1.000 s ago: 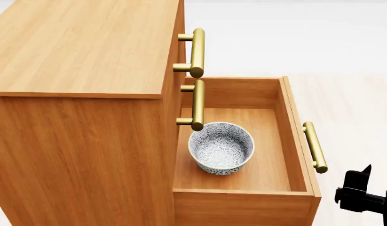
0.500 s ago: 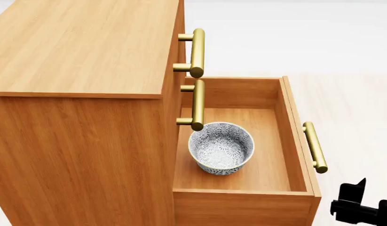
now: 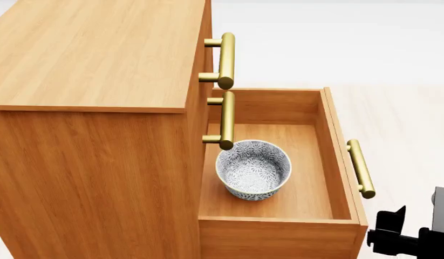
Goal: Put the bowl in the bottom drawer of the cabinet and close it.
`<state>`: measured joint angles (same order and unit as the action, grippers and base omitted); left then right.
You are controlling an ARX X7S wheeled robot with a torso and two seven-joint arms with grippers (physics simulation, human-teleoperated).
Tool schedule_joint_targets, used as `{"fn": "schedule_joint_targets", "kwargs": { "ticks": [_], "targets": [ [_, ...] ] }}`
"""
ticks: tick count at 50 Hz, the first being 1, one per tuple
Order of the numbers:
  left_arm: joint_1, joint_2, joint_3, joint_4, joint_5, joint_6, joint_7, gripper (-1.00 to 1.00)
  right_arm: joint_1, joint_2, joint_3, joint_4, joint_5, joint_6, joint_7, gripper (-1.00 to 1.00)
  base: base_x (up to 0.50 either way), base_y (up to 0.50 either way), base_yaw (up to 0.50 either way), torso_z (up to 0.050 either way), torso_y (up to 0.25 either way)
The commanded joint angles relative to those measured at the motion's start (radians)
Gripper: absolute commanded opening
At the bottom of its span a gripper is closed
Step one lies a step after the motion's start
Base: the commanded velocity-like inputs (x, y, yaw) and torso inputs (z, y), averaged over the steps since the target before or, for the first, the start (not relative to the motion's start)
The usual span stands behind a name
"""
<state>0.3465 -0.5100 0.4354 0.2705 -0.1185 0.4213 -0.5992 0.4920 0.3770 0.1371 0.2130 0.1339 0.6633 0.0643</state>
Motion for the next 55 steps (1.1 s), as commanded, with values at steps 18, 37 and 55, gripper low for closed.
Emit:
{"fn": "schedule_joint_targets", "kwargs": {
  "ticks": [18,37,55],
  "targets": [
    [0.010,-0.009,-0.003,0.023,-0.005,-0.007,-0.008,1.00,0.024,-0.028,-0.048,0.075,-0.013,-0.047,-0.008,1.00,0.00,0.00,0.00,0.000,0.000],
    [0.010,-0.010,0.000,0.027,-0.004,-0.012,-0.011,1.00,0.034,-0.035,-0.076,0.057,-0.014,-0.030,-0.013,1.00,0.00,0.00,0.00,0.000,0.000],
    [-0.007,-0.002,0.004,-0.008,-0.010,0.007,-0.004,1.00,0.050,-0.052,-0.106,0.092,-0.019,-0.048,-0.015,1.00,0.00,0.00,0.00,0.000,0.000]
  ]
}}
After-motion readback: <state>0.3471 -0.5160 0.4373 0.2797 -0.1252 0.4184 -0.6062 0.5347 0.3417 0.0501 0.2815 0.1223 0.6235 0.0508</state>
